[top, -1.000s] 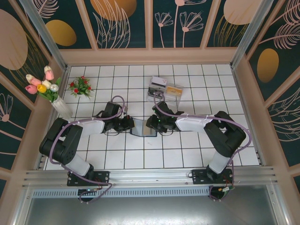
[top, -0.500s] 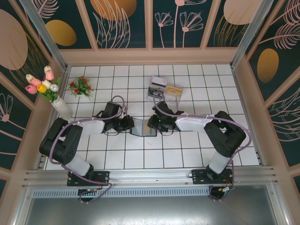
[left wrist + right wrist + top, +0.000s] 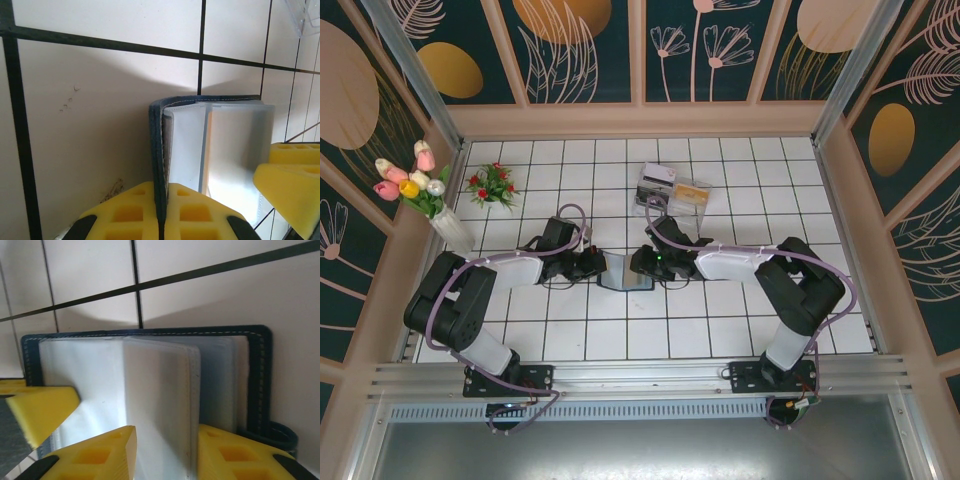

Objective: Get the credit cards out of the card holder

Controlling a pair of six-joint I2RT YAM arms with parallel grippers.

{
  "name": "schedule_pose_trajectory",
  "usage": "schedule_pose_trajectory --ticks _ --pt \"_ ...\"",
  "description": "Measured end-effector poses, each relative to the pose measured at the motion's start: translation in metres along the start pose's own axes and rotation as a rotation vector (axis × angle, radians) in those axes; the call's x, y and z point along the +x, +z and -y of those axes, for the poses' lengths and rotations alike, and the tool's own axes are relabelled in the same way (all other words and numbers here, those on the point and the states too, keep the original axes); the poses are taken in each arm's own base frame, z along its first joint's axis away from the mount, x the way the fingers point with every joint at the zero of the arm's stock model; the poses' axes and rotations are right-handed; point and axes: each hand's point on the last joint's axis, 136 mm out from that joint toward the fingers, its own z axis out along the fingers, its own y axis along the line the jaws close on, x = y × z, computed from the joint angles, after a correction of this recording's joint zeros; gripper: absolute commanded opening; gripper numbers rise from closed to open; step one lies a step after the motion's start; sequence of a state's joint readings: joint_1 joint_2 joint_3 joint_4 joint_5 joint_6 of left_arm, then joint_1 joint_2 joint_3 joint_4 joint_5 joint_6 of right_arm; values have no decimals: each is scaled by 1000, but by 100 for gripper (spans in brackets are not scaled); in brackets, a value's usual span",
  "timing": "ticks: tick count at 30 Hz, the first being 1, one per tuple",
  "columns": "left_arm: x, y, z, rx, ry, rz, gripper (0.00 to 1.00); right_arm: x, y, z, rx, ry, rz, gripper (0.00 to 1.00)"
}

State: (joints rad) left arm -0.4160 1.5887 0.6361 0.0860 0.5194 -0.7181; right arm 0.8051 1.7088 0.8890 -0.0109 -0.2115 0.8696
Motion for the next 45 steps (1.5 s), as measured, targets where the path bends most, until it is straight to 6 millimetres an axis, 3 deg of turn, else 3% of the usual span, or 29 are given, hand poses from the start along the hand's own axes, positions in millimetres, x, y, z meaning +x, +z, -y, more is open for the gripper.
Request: schedule_pose_trajectory --ticks 6,12,22,31,40,45 --pt "0 0 0 0 0 0 3 -1 -5 -11 -53 -11 4 33" --pt "0 0 0 0 0 0 3 -8 -26 -26 -102 -24 51 33" --pt "0 0 0 0 7 0 3 -12 -30 -4 6 -1 81 33" --pt "0 0 0 -1 7 0 3 -2 -12 14 58 12 29 33" --pt "0 0 0 0 7 0 3 1 -9 14 54 14 11 25" --pt "0 0 0 0 7 0 3 2 -9 13 48 13 6 26"
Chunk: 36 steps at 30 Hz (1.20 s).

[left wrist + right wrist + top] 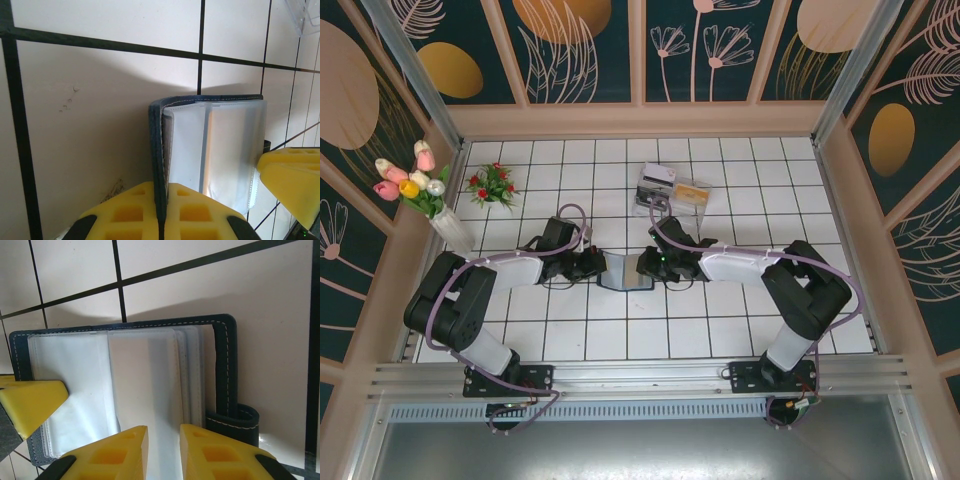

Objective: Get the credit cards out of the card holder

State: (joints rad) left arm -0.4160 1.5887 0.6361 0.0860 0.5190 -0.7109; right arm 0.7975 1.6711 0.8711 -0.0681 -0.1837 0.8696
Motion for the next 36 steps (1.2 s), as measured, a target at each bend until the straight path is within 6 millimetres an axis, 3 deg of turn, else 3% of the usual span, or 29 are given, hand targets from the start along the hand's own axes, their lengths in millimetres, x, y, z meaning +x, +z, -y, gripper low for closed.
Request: schedule_pose_trajectory --ticks 36 --pt "0 0 0 0 0 0 4 1 10 1 20 -21 -25 30"
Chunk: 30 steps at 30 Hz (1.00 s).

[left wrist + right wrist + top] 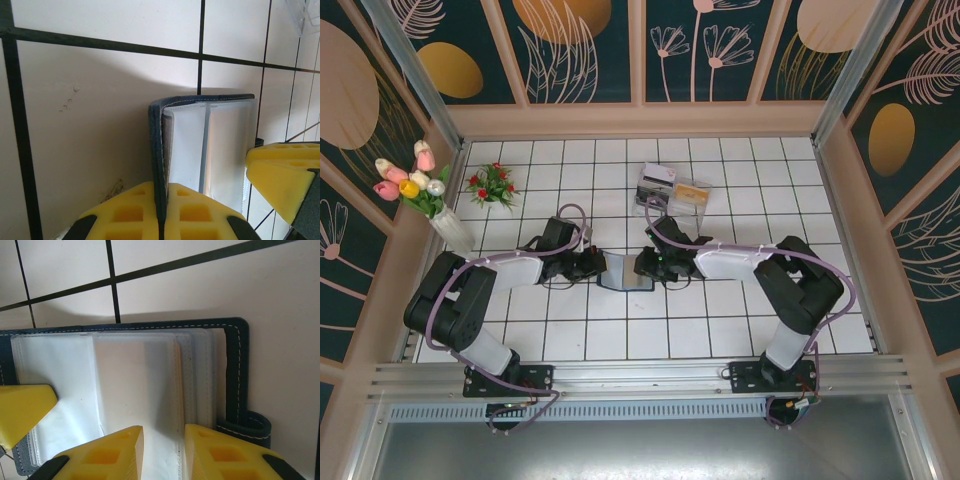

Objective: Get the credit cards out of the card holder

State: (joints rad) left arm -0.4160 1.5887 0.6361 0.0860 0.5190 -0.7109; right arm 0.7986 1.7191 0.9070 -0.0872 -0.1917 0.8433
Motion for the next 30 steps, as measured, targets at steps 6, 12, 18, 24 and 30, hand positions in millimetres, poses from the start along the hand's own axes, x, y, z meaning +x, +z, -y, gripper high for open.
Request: schedule_pose_trajectory --ticks 6,12,18,24,30 --pt "0 0 0 0 0 0 4 1 7 -5 -16 -1 -26 32" --pt "0 0 0 0 -1 1 4 4 11 -16 -67 -8 -51 33" --pt "0 0 0 0 -1 1 4 4 11 -32 -144 -22 -65 33" --pt "0 0 0 0 -2 1 4 1 8 -48 -219 -41 -61 36" --pt "0 0 -1 -6 -4 1 15 -1 3 -70 -322 -54 -65 35"
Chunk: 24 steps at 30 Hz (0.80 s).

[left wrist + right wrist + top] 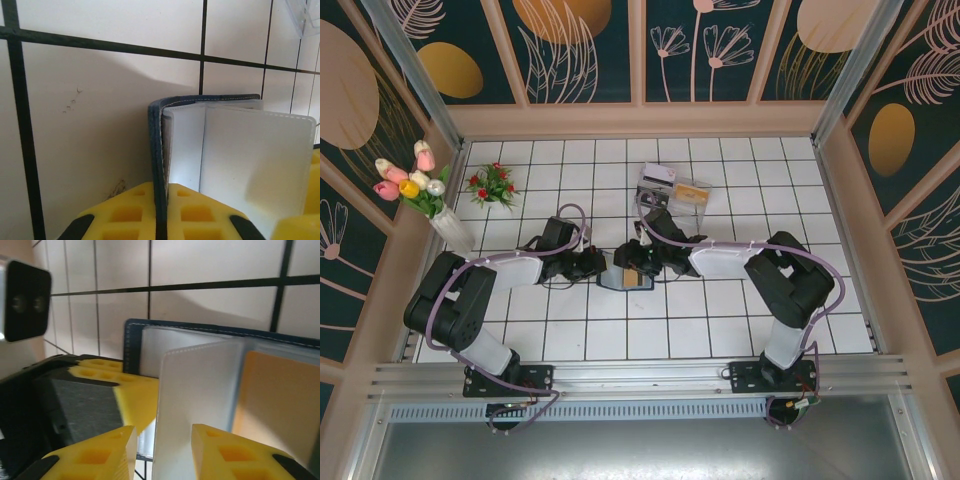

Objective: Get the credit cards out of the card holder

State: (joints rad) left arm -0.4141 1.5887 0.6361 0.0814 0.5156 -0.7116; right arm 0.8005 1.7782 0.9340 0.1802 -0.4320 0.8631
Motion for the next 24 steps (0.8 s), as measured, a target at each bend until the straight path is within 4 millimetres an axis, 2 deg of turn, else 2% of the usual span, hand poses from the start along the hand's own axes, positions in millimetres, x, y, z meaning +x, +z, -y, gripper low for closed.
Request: schedule_pose_trajectory --ticks 3,7,13,16,19,24 --pt "3 -1 -3 -19 -8 -9 23 -1 3 -7 -39 9 -4 35" --pt "0 -10 -4 -60 -1 1 28 0 9 -7 -61 37 -16 35" --pt "-25 -40 0 -138 33 111 34 1 13 -9 -87 57 -28 35" --pt "-32 -52 -2 -182 33 156 32 2 17 -8 -93 60 -39 35" --pt "-34 -59 -3 -202 34 177 26 4 24 -1 -77 72 -54 32" --pt "-34 -66 10 -158 34 187 15 6 26 6 -54 86 -60 30"
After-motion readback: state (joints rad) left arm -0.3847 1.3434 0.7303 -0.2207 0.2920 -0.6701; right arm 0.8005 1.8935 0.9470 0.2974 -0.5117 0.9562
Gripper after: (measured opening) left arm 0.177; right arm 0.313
